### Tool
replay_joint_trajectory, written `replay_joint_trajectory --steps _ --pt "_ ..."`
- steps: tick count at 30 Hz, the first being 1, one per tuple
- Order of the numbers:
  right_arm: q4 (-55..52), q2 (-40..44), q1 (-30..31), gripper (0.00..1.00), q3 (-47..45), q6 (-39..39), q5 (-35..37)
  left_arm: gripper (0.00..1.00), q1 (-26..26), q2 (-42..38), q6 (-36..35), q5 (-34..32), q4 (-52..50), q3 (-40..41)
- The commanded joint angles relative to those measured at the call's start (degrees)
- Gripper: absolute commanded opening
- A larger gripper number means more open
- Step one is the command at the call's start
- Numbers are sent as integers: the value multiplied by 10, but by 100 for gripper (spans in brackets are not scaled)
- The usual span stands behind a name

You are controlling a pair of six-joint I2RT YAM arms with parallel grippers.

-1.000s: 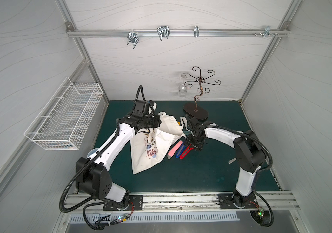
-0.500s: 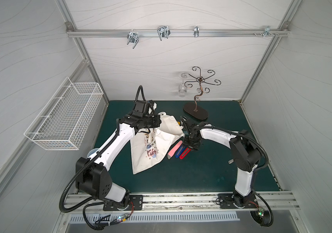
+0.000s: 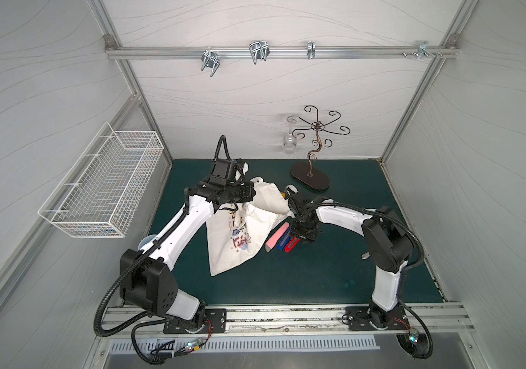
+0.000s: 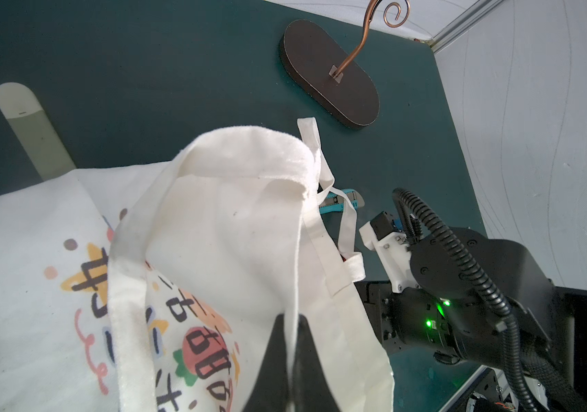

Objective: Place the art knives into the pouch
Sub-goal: Pick up the utility knife at the center of the board.

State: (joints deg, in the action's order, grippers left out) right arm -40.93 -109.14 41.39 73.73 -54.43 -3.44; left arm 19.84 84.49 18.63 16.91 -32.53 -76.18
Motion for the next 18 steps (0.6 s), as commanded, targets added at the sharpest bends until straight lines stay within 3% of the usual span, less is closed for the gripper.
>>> replay_joint_trajectory --steps 1,6,18 --pt "-18 -9 5 49 -1 -4 10 0 1 -9 -7 1 22 -23" --pt "-23 -2 9 41 -19 5 18 0 1 -8 -7 3 24 -23" --pt "-17 -12 18 44 -32 111 44 0 1 -8 -10 4 22 -23"
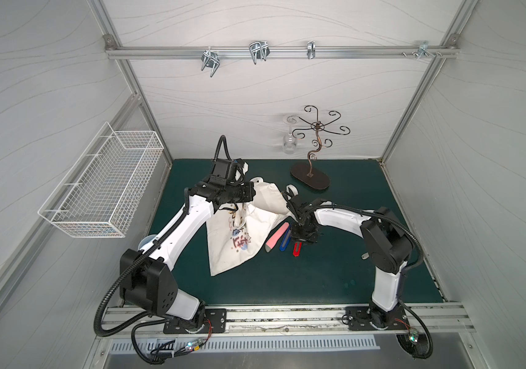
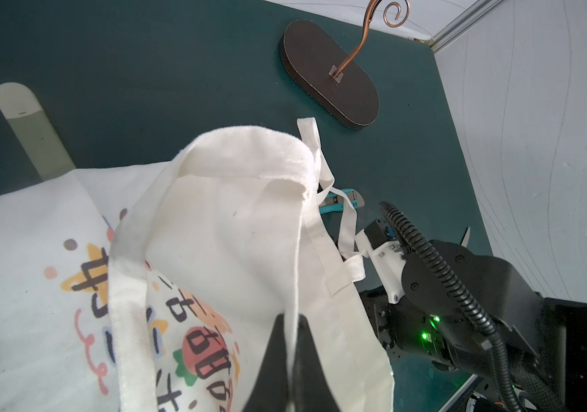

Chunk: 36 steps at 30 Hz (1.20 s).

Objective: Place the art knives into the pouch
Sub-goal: Pick up the utility knife at the center of the board.

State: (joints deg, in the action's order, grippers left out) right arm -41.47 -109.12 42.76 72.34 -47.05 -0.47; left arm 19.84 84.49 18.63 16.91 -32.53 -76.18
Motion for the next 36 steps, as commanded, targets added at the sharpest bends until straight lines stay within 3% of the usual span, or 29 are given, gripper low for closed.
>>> replay_joint_trajectory --steps 1,8,13,28,32,36 --pt "-7 -15 3 44 -20 42 12 0 1 -8 -10 5 22 -23" --pt "4 -18 3 32 -20 59 12 0 1 -6 -10 2 21 -24" --pt "-18 6 6 30 -11 65 30 0 1 -5 -11 1 21 -25" --pt "-157 201 55 30 -17 95 103 0 1 -2 -13 3 21 -29" --pt "-176 223 54 30 24 137 88 0 1 -3 -14 5 21 -28" --pt "-199 192 52 30 113 187 51 0 1 -5 -15 9 20 -27"
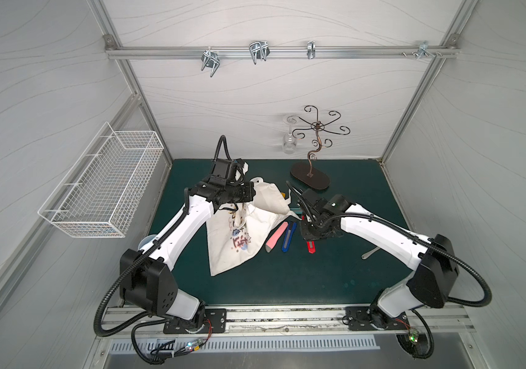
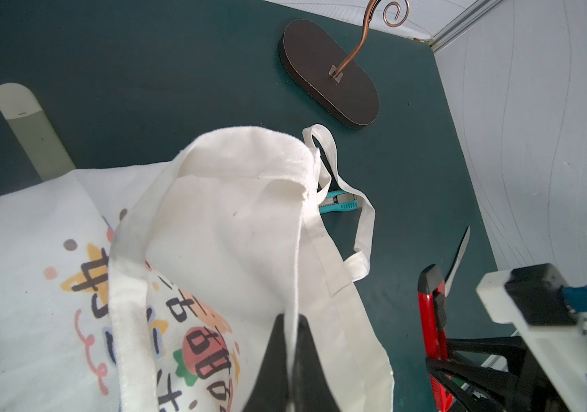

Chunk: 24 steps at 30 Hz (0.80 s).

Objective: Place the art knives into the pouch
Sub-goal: Pick up the utility knife at the center of the board, then place the utility knife in the pouch.

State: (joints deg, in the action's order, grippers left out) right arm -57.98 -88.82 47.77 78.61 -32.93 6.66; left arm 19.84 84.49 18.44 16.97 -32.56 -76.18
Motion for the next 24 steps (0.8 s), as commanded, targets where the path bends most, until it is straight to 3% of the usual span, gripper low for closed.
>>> replay_joint_trajectory --steps 1,9,24 --pt "-39 -20 1 30 73 56 -21 0 1 -7 -14 7 20 -26" --pt "-19 -100 -38 30 187 133 -123 0 1 -10 -16 6 19 -24" --pt "-17 -183 -96 29 247 214 -278 0 1 -7 -18 10 18 -24"
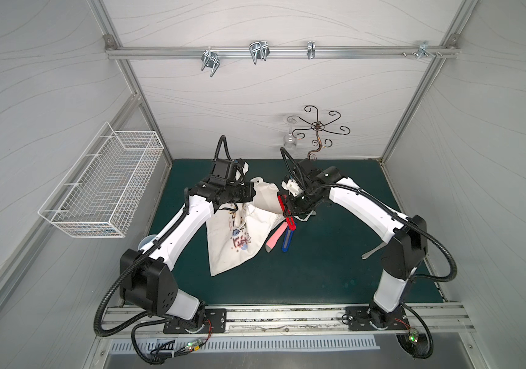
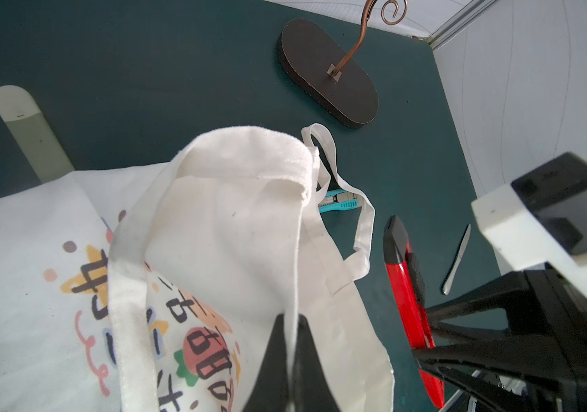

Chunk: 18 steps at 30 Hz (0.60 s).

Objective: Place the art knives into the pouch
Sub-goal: Place the utility knife in the pouch.

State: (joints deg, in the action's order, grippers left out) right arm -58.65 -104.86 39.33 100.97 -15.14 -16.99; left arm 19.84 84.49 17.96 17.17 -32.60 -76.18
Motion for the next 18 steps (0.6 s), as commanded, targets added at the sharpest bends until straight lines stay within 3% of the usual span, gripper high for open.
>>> replay_joint_trajectory --steps 1,18 --pt "-9 -31 -15 30 31 42 -50 0 1 -6 -13 8 19 -25" --pt "-15 -123 -17 30 115 92 -108 0 1 0 -13 11 21 -25"
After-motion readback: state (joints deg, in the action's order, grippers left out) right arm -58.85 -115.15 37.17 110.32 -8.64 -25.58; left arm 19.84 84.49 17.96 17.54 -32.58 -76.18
